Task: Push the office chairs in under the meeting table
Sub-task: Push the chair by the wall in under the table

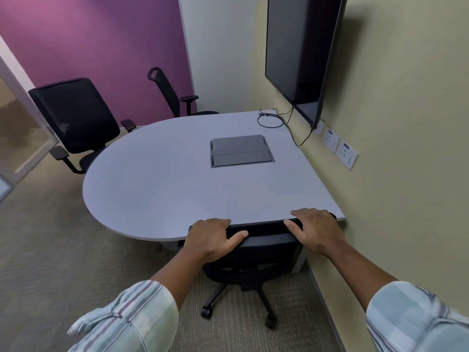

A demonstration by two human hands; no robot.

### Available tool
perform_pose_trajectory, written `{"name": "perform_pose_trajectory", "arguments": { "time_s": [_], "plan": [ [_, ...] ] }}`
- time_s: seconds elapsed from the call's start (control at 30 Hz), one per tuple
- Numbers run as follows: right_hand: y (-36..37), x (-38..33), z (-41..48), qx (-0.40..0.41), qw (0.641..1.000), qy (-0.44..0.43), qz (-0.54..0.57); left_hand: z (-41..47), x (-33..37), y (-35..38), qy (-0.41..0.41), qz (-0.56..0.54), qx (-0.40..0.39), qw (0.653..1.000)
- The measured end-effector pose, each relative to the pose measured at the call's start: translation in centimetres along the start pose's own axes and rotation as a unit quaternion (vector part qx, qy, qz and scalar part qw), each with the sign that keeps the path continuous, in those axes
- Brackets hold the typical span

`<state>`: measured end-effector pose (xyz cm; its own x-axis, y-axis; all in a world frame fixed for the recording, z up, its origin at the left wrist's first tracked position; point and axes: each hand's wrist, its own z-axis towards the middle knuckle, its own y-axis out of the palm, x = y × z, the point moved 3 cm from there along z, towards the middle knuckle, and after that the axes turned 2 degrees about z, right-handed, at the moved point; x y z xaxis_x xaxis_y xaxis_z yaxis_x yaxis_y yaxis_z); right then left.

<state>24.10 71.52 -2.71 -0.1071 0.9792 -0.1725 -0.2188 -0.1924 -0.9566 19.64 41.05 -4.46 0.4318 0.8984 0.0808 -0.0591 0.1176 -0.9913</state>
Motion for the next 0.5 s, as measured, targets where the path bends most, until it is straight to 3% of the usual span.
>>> {"name": "perform_pose_trajectory", "arguments": {
  "time_s": [0.5],
  "plan": [
    [-0.7,-0.3,2.1,-0.020,1.000,0.018,0.005,2.1,-0.3,-1.2,-0.001,0.010,-0.045,0.999]
  ]
}}
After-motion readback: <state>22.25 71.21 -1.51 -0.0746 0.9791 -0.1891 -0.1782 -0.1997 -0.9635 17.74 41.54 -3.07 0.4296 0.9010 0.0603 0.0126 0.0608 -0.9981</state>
